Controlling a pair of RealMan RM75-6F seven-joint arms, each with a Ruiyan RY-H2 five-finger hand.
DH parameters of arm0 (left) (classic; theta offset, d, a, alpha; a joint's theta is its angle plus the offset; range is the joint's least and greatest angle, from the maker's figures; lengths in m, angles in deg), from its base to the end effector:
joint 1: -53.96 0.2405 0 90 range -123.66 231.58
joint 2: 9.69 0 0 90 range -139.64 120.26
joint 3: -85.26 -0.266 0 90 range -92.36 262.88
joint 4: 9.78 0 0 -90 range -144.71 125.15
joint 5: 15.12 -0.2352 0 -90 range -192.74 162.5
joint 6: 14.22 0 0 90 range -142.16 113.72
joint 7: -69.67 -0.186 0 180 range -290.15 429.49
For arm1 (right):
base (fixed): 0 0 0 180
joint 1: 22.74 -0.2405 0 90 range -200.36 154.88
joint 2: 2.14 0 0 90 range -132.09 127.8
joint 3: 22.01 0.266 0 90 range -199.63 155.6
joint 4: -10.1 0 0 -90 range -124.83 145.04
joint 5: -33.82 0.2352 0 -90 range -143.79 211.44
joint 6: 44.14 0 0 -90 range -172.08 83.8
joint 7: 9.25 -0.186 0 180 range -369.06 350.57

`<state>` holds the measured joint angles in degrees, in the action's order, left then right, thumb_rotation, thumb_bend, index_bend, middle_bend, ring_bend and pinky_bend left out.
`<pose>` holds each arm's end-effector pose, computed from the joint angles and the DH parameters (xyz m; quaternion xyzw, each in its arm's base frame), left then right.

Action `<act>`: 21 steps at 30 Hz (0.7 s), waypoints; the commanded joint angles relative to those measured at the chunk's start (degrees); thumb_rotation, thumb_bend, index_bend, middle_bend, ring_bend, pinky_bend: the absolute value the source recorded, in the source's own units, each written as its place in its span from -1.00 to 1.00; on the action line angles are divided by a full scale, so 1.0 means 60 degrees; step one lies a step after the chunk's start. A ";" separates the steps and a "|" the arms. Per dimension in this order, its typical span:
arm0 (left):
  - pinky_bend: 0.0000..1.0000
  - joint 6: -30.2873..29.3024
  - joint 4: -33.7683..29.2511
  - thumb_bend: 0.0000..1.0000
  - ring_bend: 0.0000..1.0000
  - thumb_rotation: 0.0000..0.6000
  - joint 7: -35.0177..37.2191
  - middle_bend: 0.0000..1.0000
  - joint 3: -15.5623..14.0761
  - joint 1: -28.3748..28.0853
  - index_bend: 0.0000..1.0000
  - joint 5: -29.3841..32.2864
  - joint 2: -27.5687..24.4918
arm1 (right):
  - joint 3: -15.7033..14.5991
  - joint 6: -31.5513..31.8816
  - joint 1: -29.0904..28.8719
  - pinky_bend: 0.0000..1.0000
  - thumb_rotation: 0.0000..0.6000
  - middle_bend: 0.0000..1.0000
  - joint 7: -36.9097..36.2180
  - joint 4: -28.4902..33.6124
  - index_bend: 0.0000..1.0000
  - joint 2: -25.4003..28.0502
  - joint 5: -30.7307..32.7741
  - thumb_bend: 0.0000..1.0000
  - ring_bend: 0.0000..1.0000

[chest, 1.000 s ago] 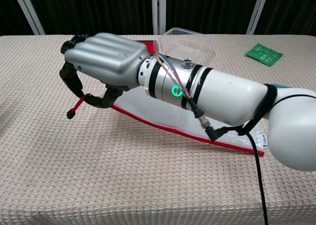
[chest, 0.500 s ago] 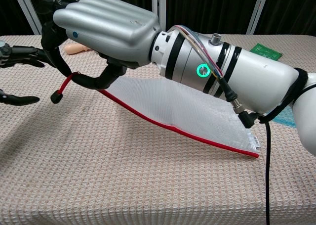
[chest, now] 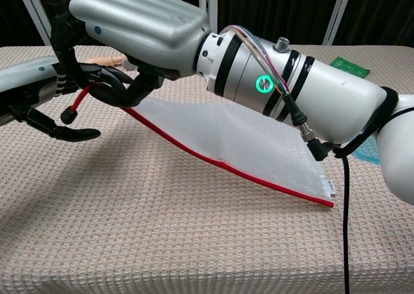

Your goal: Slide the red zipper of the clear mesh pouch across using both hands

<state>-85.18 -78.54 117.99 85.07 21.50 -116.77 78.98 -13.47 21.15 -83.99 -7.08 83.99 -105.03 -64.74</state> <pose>-0.2006 0.3306 -0.0407 -0.6413 -0.5268 -0.5389 0.1442 0.0608 -0.3277 -0.1052 0.7940 -0.1208 0.5747 0.1568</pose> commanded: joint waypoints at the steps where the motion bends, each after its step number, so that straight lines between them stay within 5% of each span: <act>1: -0.73 -0.0163 0.0163 -0.55 -0.79 1.00 0.0042 -0.75 0.0061 -0.0161 -0.41 0.0036 0.0250 | 0.0013 -0.0048 -0.0013 -1.00 1.00 -0.41 -0.0020 -0.0019 0.89 -0.0024 0.0031 0.04 -1.00; 21: -0.73 -0.0822 0.0728 -0.46 -0.79 1.00 0.1821 -0.72 -0.0389 -0.0452 -0.13 0.0164 0.0759 | -0.0101 0.0451 0.0167 -1.00 1.00 -0.41 -0.0334 -0.0141 0.91 0.0035 -0.0262 0.04 -1.00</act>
<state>-89.38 -74.61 127.66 82.96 18.58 -116.12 83.11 -14.03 23.83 -83.02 -9.06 83.18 -104.83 -66.27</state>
